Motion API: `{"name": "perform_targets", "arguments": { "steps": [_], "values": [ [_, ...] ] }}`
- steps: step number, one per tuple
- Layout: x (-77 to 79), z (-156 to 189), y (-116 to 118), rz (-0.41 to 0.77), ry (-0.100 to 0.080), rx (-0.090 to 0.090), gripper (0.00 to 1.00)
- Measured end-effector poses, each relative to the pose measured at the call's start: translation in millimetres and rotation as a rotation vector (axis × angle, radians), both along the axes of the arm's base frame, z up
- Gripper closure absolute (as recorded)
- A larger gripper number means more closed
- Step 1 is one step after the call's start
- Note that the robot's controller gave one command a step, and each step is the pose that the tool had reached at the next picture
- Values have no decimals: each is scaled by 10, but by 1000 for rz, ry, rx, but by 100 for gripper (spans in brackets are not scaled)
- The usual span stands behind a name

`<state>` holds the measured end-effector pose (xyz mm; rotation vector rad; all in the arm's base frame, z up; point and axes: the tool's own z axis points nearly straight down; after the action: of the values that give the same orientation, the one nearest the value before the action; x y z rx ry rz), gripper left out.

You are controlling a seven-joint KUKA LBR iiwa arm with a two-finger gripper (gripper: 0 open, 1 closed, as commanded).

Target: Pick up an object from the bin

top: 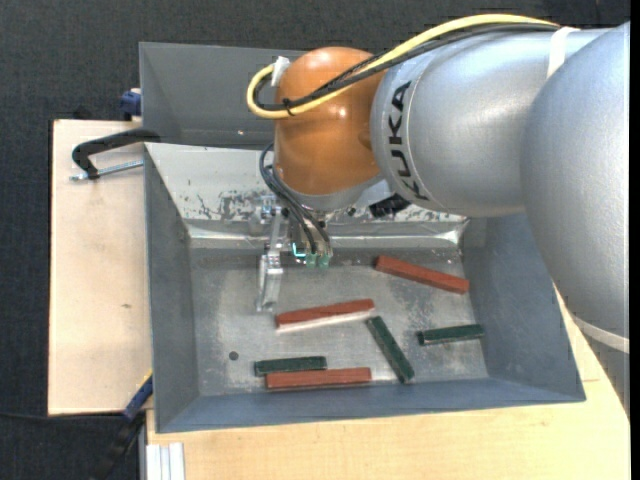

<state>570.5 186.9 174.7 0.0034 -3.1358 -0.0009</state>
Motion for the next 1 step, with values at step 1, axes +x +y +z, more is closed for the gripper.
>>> {"name": "perform_targets", "arguments": {
  "steps": [1],
  "values": [
    [19, 35, -6, -1, -7, 1, 0]
  ]
}}
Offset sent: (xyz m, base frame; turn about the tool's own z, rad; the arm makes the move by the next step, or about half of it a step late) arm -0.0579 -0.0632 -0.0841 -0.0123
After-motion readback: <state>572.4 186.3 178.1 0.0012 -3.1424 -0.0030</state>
